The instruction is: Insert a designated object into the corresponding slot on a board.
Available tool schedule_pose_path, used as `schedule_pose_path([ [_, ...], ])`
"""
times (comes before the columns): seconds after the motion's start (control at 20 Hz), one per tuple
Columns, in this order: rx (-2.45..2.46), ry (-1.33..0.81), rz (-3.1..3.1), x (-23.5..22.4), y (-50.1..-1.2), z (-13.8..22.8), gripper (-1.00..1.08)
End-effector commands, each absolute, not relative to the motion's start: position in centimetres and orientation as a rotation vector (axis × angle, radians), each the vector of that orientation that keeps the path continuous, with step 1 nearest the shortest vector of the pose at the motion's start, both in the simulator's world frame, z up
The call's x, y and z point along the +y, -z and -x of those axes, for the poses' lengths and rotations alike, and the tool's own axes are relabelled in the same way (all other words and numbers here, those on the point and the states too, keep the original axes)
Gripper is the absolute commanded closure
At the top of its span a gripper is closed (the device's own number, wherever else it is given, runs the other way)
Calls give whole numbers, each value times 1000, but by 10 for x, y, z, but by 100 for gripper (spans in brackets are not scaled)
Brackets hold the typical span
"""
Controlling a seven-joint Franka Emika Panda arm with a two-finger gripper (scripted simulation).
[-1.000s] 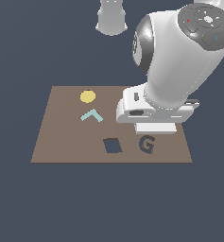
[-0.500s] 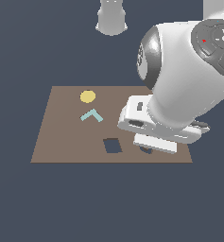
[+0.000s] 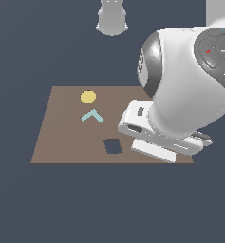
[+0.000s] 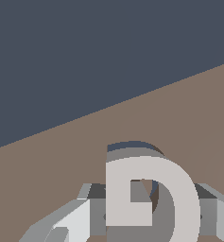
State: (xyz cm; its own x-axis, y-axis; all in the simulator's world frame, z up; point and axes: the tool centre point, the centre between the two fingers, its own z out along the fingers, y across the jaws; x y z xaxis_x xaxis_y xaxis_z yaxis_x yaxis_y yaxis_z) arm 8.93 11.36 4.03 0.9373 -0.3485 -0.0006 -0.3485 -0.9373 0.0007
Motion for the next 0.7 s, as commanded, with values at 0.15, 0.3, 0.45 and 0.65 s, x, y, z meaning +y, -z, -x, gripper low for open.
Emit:
schedule_pose_path([
  [0.15, -562, 1, -3090, 113, -39, -90, 108],
  [0.3, -566, 0, -3089, 113, -32, -91, 108],
  [0.45, -567, 0, -3089, 113, -30, -91, -92],
  [0.65, -567, 0, -3089, 113, -30, -91, -92],
])
